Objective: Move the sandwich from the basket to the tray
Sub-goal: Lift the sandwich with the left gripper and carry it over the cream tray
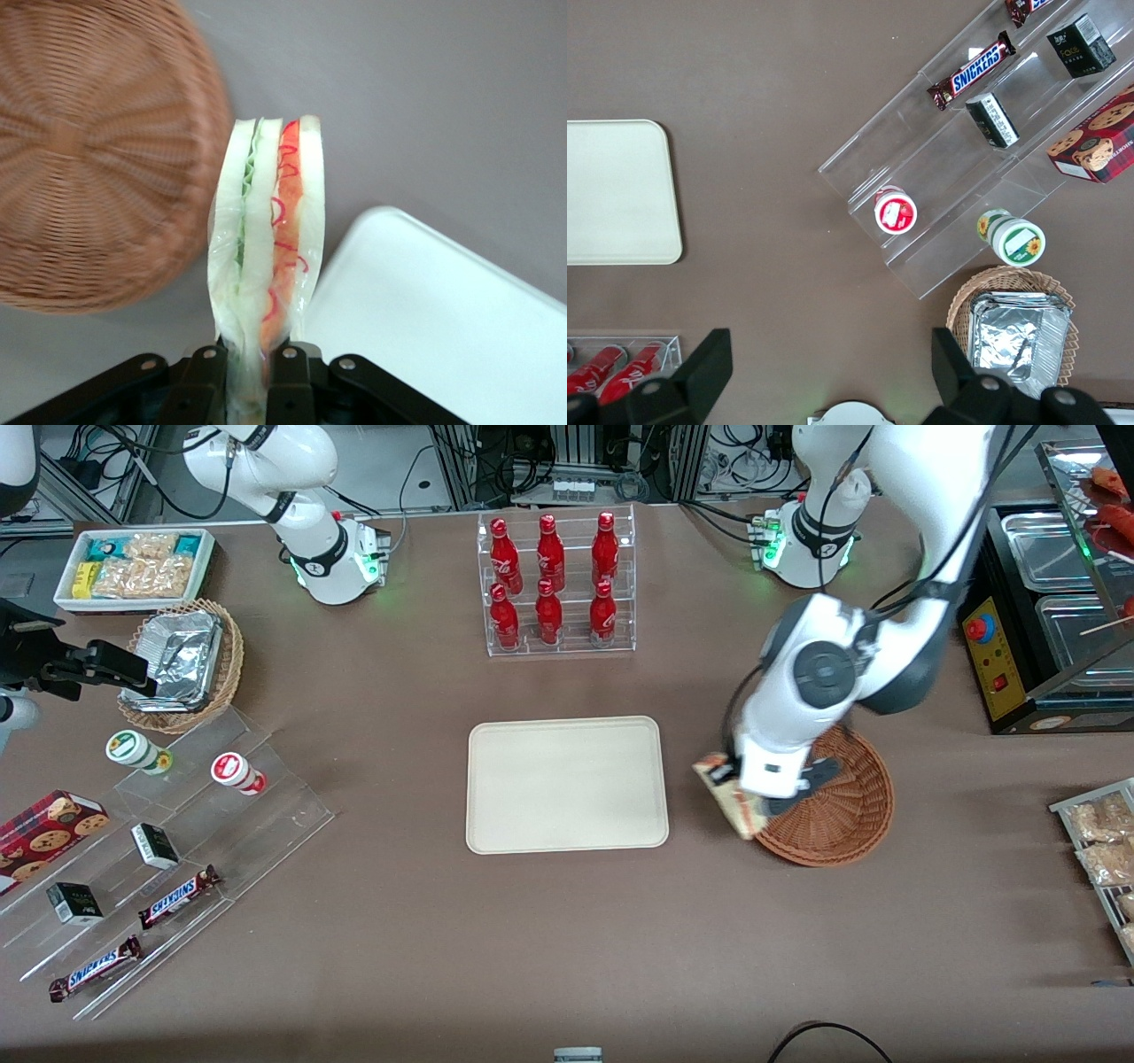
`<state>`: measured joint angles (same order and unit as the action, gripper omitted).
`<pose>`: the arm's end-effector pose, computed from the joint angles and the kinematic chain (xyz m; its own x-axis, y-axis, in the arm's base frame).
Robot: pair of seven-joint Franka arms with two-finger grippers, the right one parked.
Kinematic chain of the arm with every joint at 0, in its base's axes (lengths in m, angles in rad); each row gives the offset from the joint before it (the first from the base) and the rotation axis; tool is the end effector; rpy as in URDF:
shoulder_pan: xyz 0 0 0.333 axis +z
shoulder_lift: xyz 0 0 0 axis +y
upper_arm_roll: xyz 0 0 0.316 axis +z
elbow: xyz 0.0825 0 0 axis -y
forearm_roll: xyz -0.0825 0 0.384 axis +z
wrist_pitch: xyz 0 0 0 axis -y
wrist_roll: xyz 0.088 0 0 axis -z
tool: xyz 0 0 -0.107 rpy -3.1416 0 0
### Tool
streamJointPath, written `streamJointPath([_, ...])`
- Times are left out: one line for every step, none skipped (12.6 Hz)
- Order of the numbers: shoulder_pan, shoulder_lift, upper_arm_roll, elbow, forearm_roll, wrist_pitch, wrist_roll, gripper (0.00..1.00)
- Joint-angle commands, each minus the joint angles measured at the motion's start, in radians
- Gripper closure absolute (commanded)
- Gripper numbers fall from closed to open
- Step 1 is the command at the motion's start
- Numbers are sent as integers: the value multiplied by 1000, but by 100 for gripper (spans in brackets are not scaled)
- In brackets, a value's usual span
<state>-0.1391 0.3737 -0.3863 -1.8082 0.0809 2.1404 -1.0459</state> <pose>0.5618 -0.3011 0.3494 0.8762 0.4773 -0.0667 0.4797 -0.8771 0.0253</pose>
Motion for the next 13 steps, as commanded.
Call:
streamJointPath([-72,167,-54,205,74,-65,-19,100])
streamJointPath([-127,221,-52,270,89,-106,-25,100])
streamJointPath([-172,273,-51,346,115,-140,-45,100])
streamJointPath([-204,313,-51,393,135,-167,-60,100])
streamJointPath([-242,345,-51,436,143,-175,-68,100])
streamJointPath([-273,368,-51,458,145,-175,-68,100])
streamJointPath([-298,391,-48,477,146,-175,-69,100])
streamJointPath([-328,419,-46,510,164,-181,-69,100])
streamJointPath([-353,450,-37,538,178,-191,-71,100])
streamJointPath([-378,479,-22,568,178,-200,-68,100])
streamJointPath([-395,505,-17,601,178,-215,-65,100])
streamJointPath([-404,520,-17,625,178,-223,-65,100])
streamJointPath([-410,525,-17,630,178,-220,-66,100])
